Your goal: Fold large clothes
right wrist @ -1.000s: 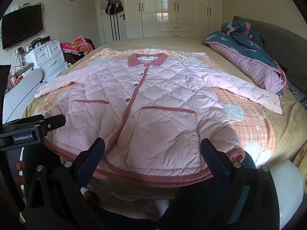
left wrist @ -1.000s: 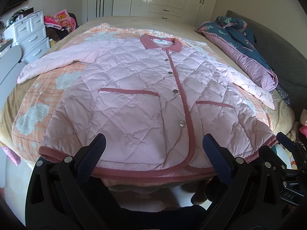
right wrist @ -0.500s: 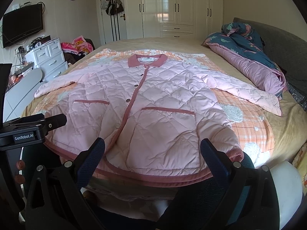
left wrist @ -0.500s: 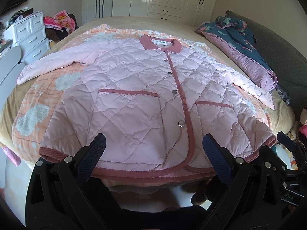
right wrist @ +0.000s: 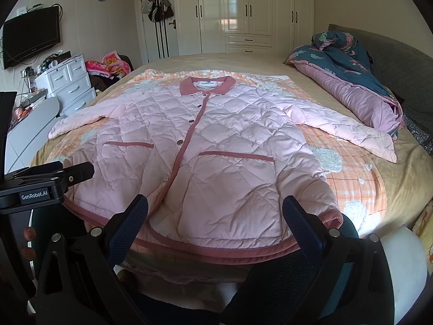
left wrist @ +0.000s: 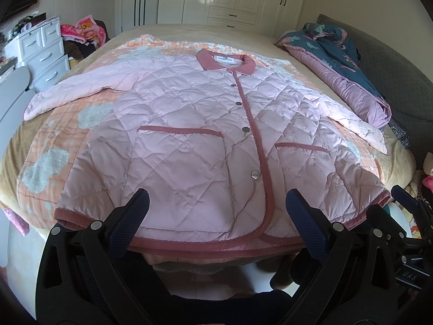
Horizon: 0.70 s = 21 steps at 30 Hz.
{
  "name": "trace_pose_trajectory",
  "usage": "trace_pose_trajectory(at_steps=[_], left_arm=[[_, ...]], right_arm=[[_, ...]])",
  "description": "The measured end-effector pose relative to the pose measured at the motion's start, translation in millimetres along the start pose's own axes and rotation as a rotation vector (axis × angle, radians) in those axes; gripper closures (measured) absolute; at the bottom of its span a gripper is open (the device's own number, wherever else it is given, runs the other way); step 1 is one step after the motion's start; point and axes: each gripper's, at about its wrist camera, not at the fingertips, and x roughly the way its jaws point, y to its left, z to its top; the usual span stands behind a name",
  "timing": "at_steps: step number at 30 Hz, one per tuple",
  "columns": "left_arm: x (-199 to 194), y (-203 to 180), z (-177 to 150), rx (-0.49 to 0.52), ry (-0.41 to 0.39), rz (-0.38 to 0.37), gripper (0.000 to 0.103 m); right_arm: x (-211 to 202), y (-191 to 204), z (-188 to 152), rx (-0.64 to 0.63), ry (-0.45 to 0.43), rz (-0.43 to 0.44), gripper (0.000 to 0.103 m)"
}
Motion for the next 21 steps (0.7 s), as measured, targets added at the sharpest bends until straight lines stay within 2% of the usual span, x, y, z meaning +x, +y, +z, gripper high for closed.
trace_pose_trajectory(at_steps=[15,21], left_arm=[[7,-5,11,-0.001,0.004,-0.010,0.008],[15,-2,22,0.002,0.003,-0.018,0.008]], right_arm=[[10,-7,1,0.022,0.019,0.010,0.004],[18,-13,16,0.040,0.029,0.021,0.004]])
